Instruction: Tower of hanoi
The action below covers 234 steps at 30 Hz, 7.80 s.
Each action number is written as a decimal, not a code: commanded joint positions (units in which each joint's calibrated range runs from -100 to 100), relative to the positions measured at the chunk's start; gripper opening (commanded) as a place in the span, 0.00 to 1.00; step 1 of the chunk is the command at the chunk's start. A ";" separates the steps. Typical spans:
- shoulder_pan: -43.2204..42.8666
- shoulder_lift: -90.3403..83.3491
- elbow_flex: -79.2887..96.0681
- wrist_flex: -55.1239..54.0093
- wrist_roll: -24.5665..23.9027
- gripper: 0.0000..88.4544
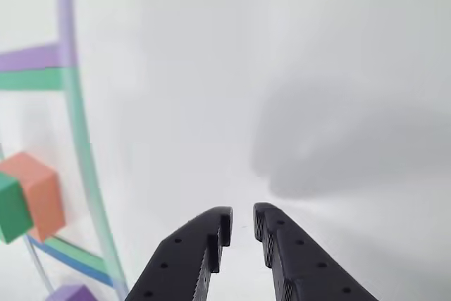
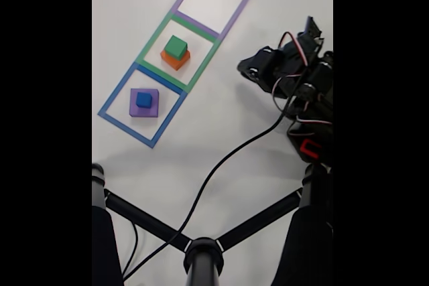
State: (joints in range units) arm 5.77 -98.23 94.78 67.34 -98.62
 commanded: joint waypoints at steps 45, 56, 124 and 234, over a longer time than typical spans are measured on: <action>-0.01 -1.77 -0.23 3.12 -1.38 0.00; -2.91 -1.77 -0.23 3.28 -0.64 0.00; -3.14 35.81 -58.84 11.94 181.34 0.06; -7.03 112.89 -20.31 -131.24 198.62 0.09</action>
State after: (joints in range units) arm -0.45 15.41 74.50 -62.92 98.82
